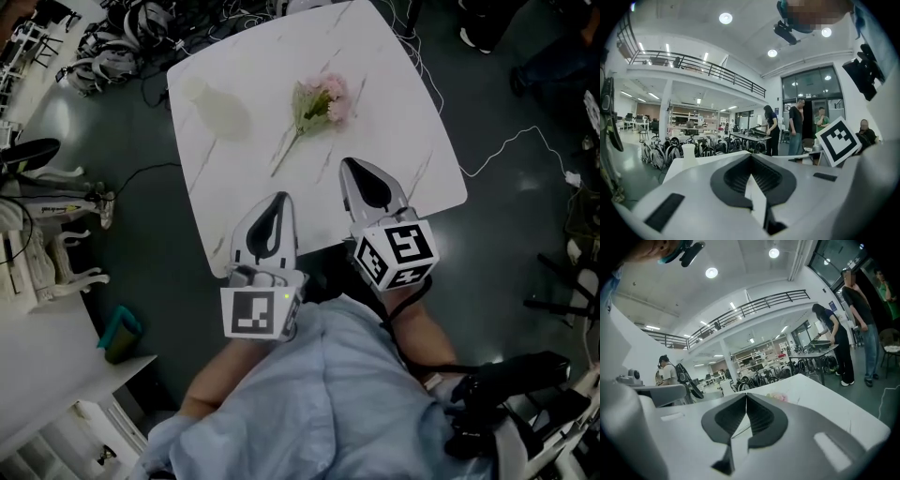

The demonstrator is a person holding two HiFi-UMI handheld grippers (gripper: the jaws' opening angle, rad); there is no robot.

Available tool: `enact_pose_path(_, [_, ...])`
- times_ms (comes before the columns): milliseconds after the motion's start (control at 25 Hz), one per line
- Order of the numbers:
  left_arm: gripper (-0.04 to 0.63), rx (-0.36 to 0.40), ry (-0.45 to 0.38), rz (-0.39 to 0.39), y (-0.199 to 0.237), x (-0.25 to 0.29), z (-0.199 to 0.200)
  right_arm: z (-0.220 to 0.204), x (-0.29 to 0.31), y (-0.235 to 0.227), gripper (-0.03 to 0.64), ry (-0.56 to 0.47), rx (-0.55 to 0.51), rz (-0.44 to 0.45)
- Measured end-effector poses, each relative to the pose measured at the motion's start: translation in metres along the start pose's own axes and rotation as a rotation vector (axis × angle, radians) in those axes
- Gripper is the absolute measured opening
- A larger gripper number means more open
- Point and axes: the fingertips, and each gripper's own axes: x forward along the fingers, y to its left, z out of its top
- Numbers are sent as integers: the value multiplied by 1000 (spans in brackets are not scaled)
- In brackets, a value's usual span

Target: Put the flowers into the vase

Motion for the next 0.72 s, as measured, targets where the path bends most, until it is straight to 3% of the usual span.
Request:
enact_pose_path(320, [3,15,43,50,17,25,6,5,38,-18,6,19,62,38])
enact_pose_path(720, [3,-84,87,30,72,59,-11,-35,97,-18,18,147,125,0])
